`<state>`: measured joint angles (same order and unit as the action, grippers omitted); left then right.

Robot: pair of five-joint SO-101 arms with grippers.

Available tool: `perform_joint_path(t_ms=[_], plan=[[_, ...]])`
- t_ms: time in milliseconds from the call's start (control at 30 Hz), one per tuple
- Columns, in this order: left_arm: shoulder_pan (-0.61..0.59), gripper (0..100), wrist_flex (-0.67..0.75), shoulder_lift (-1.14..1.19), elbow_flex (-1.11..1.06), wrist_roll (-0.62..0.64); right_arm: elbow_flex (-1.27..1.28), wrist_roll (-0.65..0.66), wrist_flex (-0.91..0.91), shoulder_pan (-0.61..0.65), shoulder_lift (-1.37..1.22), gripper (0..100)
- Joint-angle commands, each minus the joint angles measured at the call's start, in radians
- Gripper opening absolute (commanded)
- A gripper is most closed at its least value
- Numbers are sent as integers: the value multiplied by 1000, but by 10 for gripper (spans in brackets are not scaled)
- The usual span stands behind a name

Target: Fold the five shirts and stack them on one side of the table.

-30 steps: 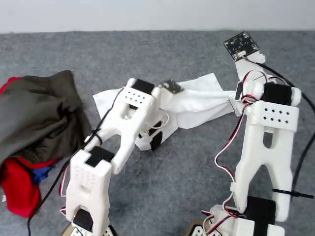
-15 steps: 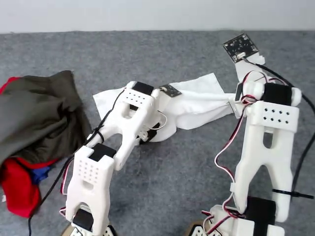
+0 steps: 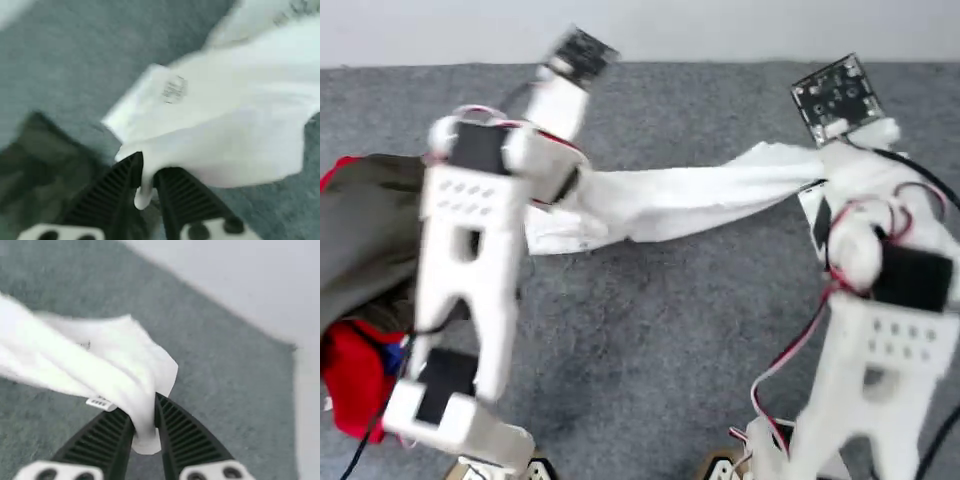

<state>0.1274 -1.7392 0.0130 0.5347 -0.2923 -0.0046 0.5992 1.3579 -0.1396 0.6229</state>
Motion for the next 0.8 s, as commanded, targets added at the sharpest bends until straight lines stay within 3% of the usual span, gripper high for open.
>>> perform_joint_path(t_ms=[0,267,467,767], plan=[[-52,13,-5,-146,114,-52,-130,-2,-5,-1,87,9],[-186,13,130,-267,407,-58,-413,112,-8,-1,96,9],[-199,13,157,-324,611,-219,-476,167,-7,-33,140,9],[-199,13,152,-442,728,-333,-477,175,87,-110,321,9]])
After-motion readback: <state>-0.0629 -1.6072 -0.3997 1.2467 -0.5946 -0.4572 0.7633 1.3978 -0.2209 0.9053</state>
